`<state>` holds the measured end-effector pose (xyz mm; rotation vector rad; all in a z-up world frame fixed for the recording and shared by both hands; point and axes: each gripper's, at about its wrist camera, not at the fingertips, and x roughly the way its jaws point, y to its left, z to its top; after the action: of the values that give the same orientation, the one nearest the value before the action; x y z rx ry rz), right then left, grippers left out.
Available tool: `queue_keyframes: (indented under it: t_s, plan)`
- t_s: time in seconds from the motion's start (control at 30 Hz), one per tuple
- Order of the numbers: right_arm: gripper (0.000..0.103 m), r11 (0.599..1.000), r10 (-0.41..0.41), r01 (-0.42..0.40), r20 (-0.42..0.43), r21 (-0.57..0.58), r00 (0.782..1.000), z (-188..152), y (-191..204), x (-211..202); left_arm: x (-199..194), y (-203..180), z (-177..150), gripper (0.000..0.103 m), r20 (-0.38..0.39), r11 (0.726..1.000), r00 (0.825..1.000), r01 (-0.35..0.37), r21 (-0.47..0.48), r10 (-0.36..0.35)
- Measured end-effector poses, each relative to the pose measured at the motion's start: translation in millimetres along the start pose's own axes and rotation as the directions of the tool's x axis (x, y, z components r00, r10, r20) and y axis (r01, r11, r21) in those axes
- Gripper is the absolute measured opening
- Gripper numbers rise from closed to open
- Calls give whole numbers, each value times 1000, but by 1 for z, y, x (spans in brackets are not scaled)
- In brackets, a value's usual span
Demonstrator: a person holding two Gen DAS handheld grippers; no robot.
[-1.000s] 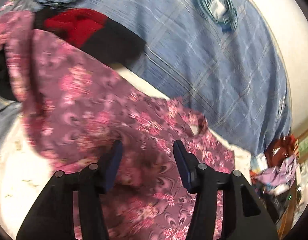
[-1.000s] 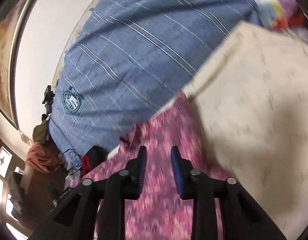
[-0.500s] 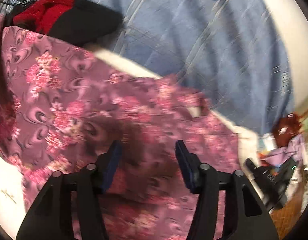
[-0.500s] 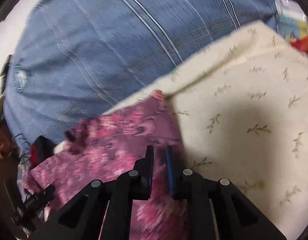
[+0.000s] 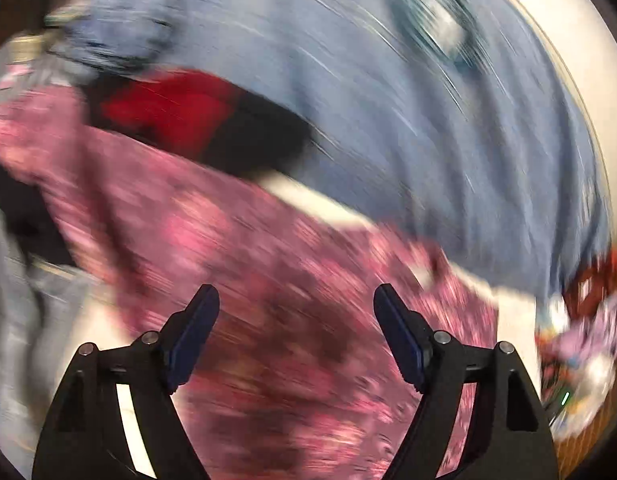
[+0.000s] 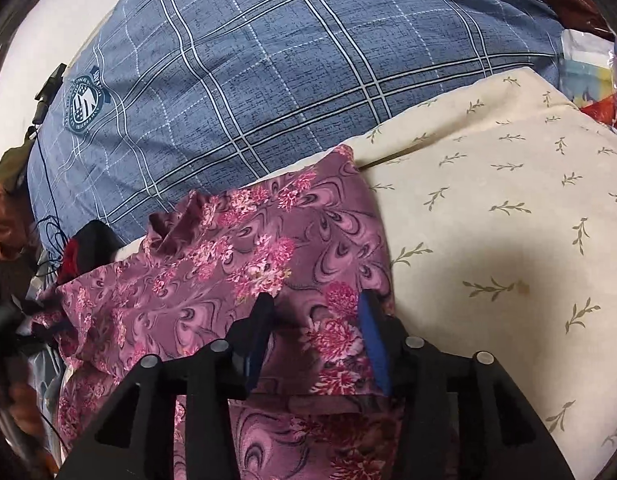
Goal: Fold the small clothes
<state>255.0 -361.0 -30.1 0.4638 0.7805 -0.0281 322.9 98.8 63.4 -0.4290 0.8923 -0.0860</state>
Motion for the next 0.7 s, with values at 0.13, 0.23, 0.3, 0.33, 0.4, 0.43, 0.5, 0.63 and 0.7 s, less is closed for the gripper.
queue_keyframes:
  t_s: [0.13,0.23,0.3,0.33,0.4,0.43,0.5,0.63,0.7]
  plan:
    - [47,1000,23,-23,7,18,1000,0,-4,-2,-33,95,45,80,45,974,994,-83,-209,95]
    - [47,1000,22,-22,9,17,1000,1,-4,-3,-42,164,64,80,44,928,990,-108,-357,132]
    - [47,1000,17,-17,10,13,1000,0,-4,-4,-40,194,69,80,46,899,992,-86,-430,117]
    - [47,1000,16,-16,10,12,1000,0,-3,-4,-37,205,73,80,40,889,993,-85,-450,115]
    - [47,1000,17,-17,11,12,1000,0,-5,-5,-26,219,77,80,27,878,993,-85,-472,111]
    - [47,1000,17,-17,11,12,1000,0,-5,-5,-21,223,81,80,19,872,994,-86,-483,108]
    - [47,1000,16,-16,10,12,1000,0,-5,-5,-11,229,86,80,6,859,995,-83,-505,100]
    - [48,1000,-18,18,10,13,1000,7,16,-10,-2,236,92,80,-18,849,994,-103,-517,110]
    - [48,993,116,-116,11,16,993,8,43,-11,3,235,95,80,-18,851,993,-106,-514,113]
